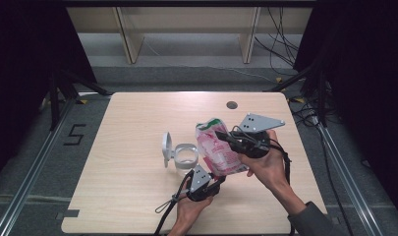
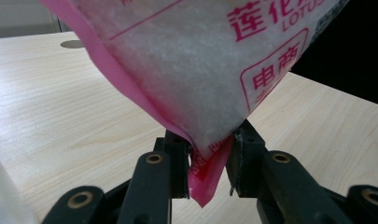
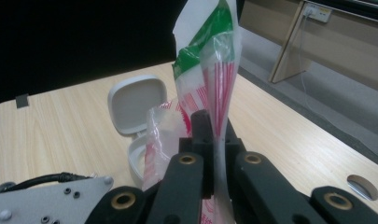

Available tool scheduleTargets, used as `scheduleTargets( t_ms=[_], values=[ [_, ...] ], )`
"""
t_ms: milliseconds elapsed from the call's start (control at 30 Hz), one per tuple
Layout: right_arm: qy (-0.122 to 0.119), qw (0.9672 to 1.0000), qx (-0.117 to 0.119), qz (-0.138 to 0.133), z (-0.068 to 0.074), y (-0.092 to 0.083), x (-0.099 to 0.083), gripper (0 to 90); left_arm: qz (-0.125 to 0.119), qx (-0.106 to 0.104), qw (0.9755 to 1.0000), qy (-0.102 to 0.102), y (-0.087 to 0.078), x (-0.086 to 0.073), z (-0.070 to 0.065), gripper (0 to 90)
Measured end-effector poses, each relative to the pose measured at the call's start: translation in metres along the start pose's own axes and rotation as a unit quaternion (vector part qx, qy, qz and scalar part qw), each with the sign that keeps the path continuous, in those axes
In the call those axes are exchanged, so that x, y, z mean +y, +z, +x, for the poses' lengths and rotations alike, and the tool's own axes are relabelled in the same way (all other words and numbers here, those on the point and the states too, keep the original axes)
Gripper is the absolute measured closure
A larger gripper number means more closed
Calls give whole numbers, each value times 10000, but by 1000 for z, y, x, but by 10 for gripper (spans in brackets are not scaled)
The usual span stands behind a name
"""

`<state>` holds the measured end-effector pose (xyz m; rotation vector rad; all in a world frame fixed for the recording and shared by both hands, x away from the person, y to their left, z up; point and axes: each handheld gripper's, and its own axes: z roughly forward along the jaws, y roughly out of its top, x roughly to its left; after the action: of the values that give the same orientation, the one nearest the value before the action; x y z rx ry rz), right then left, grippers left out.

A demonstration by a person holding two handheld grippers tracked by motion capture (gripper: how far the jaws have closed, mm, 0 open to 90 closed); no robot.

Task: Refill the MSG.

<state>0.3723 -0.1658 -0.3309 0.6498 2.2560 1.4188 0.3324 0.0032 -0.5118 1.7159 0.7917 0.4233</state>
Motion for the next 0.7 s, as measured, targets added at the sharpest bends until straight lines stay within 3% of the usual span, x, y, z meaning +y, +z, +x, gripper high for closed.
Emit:
scheduleTargets(
  t_ms=[33,67,167,333,433,500,533,567,633,700],
  values=[
    [68,9999,-61,-47,1,1,0,900,24,-24,10000,3,-1,0,0,720],
    [39,10000,27,-13,0,2,0,900,17,-75,10000,30,-1,0,1,721],
    [91,9999,67,-66,2,7,1,900,19,-17,9999,98,-1,0,2,722],
    [73,9998,30,-155,4,13,3,900,17,33,10000,39,-3,0,0,724],
    [167,9995,132,-215,4,14,2,900,24,16,9998,175,-4,1,1,724],
    [200,9993,46,-309,5,14,1,900,17,72,9999,152,-4,2,-1,725],
    [276,9992,101,-277,5,13,1,900,17,132,9998,159,-4,2,-1,725],
    [176,9992,176,-318,3,15,1,900,3,156,9997,176,-4,2,-2,725],
    [375,9989,144,-261,5,14,0,900,7,212,9996,183,-4,1,-2,725],
    [298,9991,165,-260,4,16,0,900,9,216,9996,171,-3,0,-3,725]
  ],
)
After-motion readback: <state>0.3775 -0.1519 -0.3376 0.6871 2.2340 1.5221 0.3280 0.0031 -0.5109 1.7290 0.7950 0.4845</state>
